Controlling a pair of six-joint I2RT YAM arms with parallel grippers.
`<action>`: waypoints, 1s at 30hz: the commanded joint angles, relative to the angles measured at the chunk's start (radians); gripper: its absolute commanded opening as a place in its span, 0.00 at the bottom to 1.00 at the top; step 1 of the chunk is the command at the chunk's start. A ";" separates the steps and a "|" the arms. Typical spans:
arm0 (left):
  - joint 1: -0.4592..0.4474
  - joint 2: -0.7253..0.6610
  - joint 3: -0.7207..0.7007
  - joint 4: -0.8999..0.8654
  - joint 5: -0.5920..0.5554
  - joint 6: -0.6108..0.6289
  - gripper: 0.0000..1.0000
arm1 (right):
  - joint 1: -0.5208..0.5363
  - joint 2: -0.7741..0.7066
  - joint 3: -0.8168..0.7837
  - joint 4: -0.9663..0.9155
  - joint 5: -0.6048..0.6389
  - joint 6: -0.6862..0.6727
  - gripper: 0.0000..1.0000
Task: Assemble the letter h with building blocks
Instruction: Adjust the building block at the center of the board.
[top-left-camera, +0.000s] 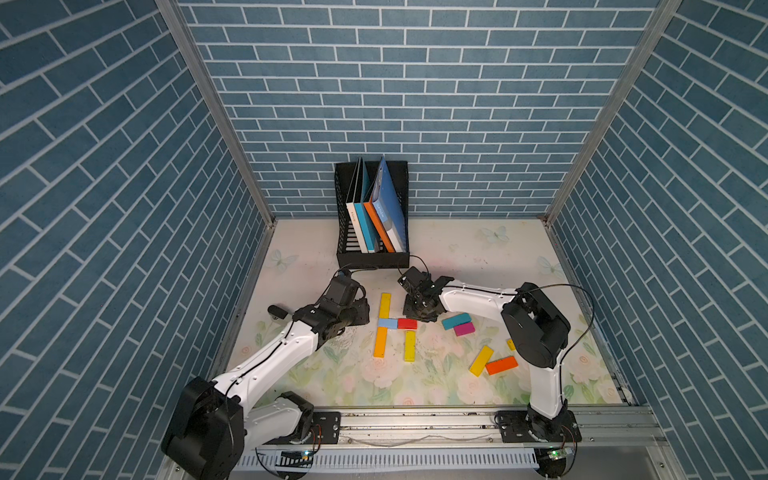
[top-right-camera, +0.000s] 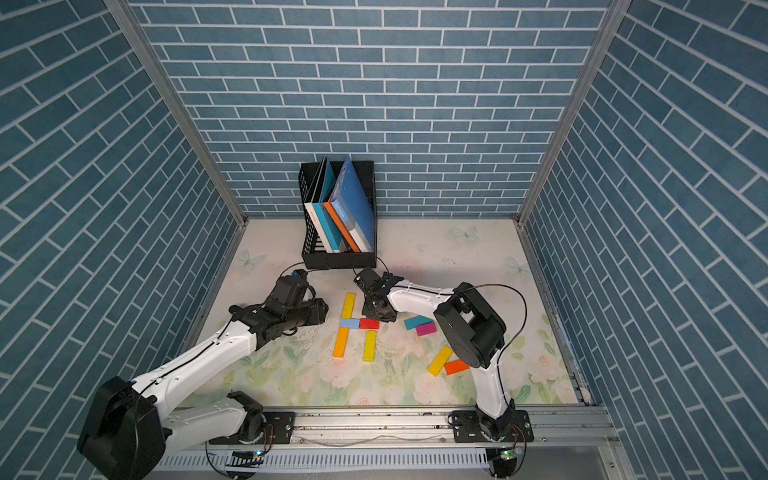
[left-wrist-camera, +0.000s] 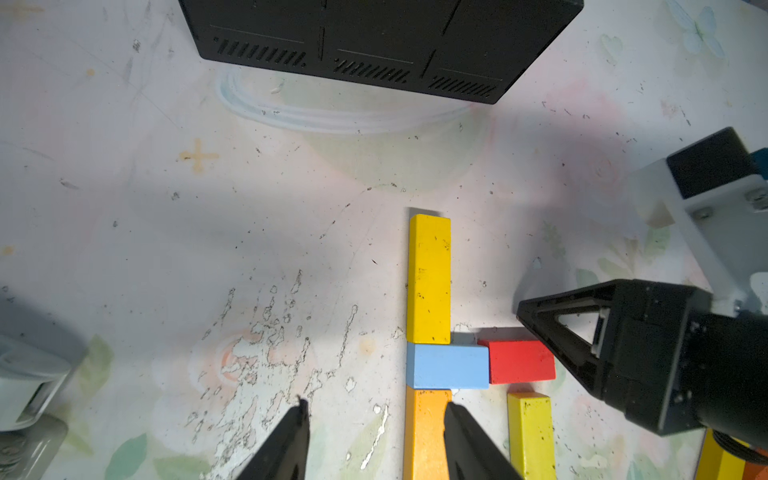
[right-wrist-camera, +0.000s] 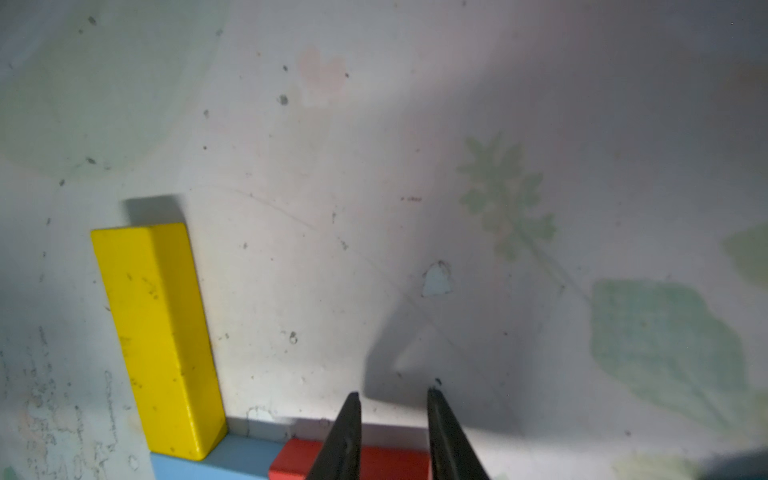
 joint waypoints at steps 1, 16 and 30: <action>0.008 0.007 -0.015 0.002 -0.003 0.013 0.57 | 0.014 0.020 0.022 -0.048 0.012 0.026 0.29; 0.007 0.006 -0.016 0.000 -0.007 0.010 0.57 | 0.027 0.020 0.034 -0.079 0.039 0.034 0.29; 0.005 0.006 -0.016 -0.001 -0.005 0.010 0.57 | 0.074 -0.098 0.037 -0.184 0.118 0.008 0.52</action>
